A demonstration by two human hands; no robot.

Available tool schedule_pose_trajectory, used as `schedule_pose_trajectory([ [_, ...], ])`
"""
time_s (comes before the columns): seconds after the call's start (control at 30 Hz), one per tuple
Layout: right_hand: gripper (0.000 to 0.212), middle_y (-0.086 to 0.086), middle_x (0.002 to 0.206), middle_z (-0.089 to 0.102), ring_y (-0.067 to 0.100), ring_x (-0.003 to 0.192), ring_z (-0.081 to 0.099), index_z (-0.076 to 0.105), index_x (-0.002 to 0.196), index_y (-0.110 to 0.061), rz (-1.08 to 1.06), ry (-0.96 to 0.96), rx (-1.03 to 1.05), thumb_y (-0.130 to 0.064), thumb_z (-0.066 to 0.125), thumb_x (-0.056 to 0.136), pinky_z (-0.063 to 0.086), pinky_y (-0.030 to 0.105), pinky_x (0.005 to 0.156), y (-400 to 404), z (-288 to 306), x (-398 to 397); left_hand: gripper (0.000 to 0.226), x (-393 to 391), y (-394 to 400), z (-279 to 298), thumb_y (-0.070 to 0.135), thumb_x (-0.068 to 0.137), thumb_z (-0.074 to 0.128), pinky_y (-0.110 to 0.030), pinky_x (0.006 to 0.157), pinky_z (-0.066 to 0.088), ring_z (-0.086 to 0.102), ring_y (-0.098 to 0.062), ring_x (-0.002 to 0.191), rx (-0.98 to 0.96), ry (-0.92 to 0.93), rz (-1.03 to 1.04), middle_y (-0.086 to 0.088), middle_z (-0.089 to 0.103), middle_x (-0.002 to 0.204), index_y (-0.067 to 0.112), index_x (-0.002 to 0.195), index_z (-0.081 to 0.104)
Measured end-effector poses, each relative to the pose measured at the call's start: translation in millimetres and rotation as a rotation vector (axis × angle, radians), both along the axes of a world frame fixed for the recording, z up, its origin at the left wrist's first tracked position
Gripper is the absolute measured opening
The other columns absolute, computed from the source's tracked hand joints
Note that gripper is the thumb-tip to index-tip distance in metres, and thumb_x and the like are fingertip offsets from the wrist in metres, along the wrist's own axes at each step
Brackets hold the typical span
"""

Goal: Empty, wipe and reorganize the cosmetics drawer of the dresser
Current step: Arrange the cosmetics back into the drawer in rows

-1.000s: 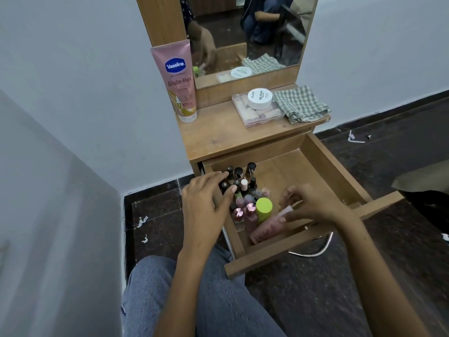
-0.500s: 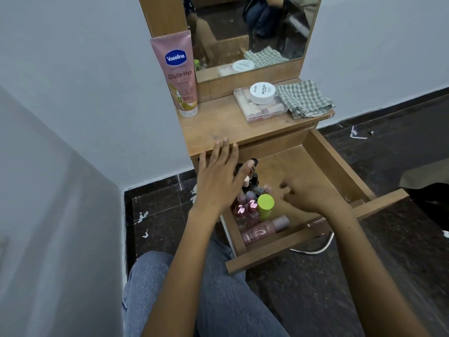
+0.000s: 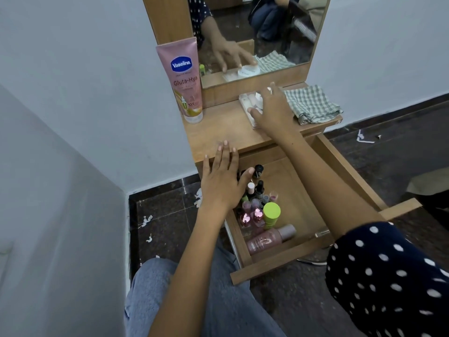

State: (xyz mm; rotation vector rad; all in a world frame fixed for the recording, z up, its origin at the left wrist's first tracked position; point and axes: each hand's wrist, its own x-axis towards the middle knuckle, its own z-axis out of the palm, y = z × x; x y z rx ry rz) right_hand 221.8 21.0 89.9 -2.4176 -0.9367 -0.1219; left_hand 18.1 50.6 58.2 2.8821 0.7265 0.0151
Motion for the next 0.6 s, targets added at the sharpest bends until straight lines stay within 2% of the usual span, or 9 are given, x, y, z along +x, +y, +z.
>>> schedule_pose_trajectory([
  [0.07, 0.05, 0.028, 0.149, 0.027, 0.043, 0.139, 0.025, 0.049, 0.127, -0.007, -0.028, 0.042, -0.024, -0.033, 0.062, 0.087, 0.03, 0.048, 0.11, 6, -2, 6, 0.069, 0, -1, -2, 0.056, 0.097, 0.012, -0.039, 0.111, -0.019, -0.022, -0.013, 0.143, 0.0, -0.012, 0.007, -0.004, -0.02, 0.157, 0.017, 0.151, -0.004],
  [0.13, 0.046, 0.029, 0.142, 0.035, 0.044, 0.132, 0.034, 0.05, 0.119, -0.007, -0.073, 0.027, -0.014, -0.033, 0.065, 0.085, 0.034, 0.047, 0.106, 11, 0, 6, 0.069, 0, -2, -3, 0.056, 0.097, 0.012, -0.039, 0.112, -0.019, -0.022, -0.013, 0.142, 0.007, -0.014, 0.015, -0.004, -0.02, 0.156, 0.017, 0.151, -0.005],
  [0.27, 0.034, 0.015, 0.117, 0.056, 0.034, 0.109, 0.05, 0.056, 0.105, -0.01, -0.151, -0.072, 0.016, -0.034, 0.064, 0.083, 0.039, 0.038, 0.089, 17, 11, -4, 0.069, 0, -3, -3, 0.056, 0.097, 0.012, -0.04, 0.112, -0.018, -0.022, -0.013, 0.143, 0.012, -0.017, 0.019, -0.004, -0.02, 0.157, 0.017, 0.151, -0.005],
  [0.47, 0.033, 0.012, 0.109, 0.06, 0.031, 0.098, 0.053, 0.059, 0.095, -0.008, 0.029, -0.113, 0.099, -0.033, 0.068, 0.076, 0.04, 0.036, 0.08, 13, 6, -44, 0.069, 0, -4, -4, 0.056, 0.097, 0.012, -0.04, 0.111, -0.019, -0.023, -0.014, 0.142, 0.015, -0.017, 0.017, -0.005, -0.021, 0.156, 0.017, 0.151, -0.007],
  [0.6, 0.033, 0.007, 0.092, 0.061, 0.023, 0.083, 0.056, 0.059, 0.085, -0.01, 0.14, -0.085, 0.11, -0.039, 0.071, 0.077, 0.038, 0.031, 0.072, 12, -3, -62, 0.069, 0, -4, -3, 0.056, 0.098, 0.013, -0.041, 0.111, -0.019, -0.022, -0.014, 0.143, 0.0, -0.022, 0.024, -0.005, -0.021, 0.156, 0.017, 0.151, -0.006],
])
